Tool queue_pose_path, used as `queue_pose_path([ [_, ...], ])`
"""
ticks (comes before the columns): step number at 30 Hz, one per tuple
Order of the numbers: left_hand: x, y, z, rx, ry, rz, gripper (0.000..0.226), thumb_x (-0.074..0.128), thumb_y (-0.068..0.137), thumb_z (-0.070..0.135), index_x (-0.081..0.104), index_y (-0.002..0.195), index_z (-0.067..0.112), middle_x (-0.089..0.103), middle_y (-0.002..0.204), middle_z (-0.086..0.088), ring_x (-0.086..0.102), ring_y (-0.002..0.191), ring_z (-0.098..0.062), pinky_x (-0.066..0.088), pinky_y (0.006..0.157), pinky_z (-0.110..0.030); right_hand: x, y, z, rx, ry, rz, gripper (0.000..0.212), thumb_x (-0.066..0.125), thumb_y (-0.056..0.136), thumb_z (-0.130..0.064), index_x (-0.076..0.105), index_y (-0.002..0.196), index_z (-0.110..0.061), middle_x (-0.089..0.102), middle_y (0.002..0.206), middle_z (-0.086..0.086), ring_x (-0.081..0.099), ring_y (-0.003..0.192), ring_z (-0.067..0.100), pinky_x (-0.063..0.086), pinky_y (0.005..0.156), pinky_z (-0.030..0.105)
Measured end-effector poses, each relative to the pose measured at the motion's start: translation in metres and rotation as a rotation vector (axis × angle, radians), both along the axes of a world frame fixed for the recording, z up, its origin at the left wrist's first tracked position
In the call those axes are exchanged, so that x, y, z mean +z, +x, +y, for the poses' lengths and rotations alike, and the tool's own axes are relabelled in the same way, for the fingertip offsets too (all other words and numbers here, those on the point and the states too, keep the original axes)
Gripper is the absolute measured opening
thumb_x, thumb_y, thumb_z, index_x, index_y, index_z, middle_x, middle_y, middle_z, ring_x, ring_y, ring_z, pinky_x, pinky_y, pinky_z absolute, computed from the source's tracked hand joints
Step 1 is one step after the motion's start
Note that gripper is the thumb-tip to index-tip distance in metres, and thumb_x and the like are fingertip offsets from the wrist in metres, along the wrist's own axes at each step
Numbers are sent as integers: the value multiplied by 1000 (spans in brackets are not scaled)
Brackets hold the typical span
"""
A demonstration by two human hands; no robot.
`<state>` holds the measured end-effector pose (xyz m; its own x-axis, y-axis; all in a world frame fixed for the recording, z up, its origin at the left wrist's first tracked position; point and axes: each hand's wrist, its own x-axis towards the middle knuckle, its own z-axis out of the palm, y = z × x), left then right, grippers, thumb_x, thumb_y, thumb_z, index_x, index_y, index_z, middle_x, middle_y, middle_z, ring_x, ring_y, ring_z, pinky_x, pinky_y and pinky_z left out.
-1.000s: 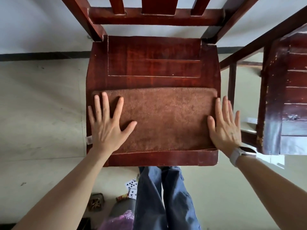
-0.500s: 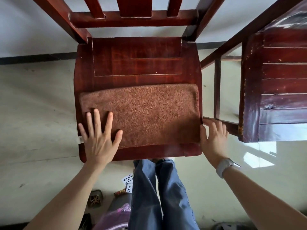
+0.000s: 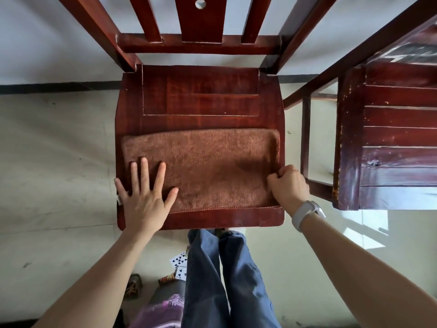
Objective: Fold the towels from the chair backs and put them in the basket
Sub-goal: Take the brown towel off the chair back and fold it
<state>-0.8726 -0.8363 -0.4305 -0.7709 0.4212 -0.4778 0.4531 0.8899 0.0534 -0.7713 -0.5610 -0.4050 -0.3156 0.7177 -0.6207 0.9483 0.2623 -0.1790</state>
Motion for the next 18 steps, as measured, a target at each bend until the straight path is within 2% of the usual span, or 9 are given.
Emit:
queue_pose_path([
  [3, 4, -1, 1, 19, 33, 9, 67, 45, 87, 56, 30, 142, 22, 22, 151, -20, 20, 139, -40, 15, 101, -71, 13, 2, 2, -238, -166, 167, 24, 53, 84, -16, 55, 107, -8, 59, 94, 6, 52, 80, 20, 38, 56, 20],
  [5, 11, -2, 2, 72, 83, 18, 68, 59, 82, 47, 36, 139, 18, 28, 149, -19, 23, 139, -37, 15, 104, -68, 28, 1, 4, -354, -352, 299, 34, 54, 88, -14, 53, 122, -7, 62, 100, 6, 57, 86, 19, 47, 62, 19],
  [7, 20, 2, 1, 137, 198, 42, 58, 64, 81, 36, 48, 131, 12, 38, 144, -19, 30, 137, -34, 18, 106, -63, 47, -6, 2, -362, -539, 399, 33, 54, 90, -14, 55, 122, -6, 66, 104, 5, 63, 90, 19, 54, 80, 32],
  [8, 25, 6, 0, 181, 285, 52, 49, 66, 81, 29, 54, 125, 9, 43, 141, -18, 34, 135, -33, 23, 106, -60, 56, -11, -3, -327, -619, 442, 30, 54, 91, -15, 57, 120, -8, 68, 101, 1, 65, 89, 18, 55, 81, 34],
  [10, 34, 15, -4, 325, 482, 34, 32, 64, 83, 17, 62, 112, 6, 52, 133, -15, 44, 128, -31, 38, 103, -47, 71, -26, -20, -218, -709, 518, 27, 55, 90, -11, 57, 117, -11, 70, 85, -7, 68, 76, 8, 56, 67, 25],
  [12, 44, 24, -8, 606, 655, -71, 21, 59, 87, 14, 64, 107, 9, 61, 121, -8, 55, 117, -25, 42, 93, -28, 81, -45, -44, -85, -708, 543, 29, 56, 88, -8, 55, 117, -17, 67, 80, -5, 68, 73, 8, 56, 65, 23],
  [13, 47, 26, -11, 796, 730, -178, 19, 55, 90, 15, 64, 106, 12, 63, 116, -5, 57, 112, -23, 41, 91, -25, 83, -57, -58, -18, -699, 541, 32, 56, 88, -8, 55, 118, -17, 66, 78, -5, 67, 74, 10, 57, 68, 27],
  [15, 52, 27, -17, 1205, 903, -462, 17, 49, 93, 18, 63, 103, 15, 64, 112, -6, 60, 106, -20, 44, 93, -30, 82, -78, -91, 120, -668, 527, 35, 57, 87, -7, 55, 122, -12, 61, 73, -8, 62, 71, 10, 54, 73, 29],
  [18, 52, 26, -29, 1615, 1140, -756, 25, 39, 97, 23, 61, 104, 14, 63, 110, -9, 62, 97, -18, 47, 86, -33, 72, -102, -142, 295, -650, 474, 37, 57, 85, -10, 56, 122, -12, 61, 74, -8, 59, 69, 5, 51, 72, 16],
])
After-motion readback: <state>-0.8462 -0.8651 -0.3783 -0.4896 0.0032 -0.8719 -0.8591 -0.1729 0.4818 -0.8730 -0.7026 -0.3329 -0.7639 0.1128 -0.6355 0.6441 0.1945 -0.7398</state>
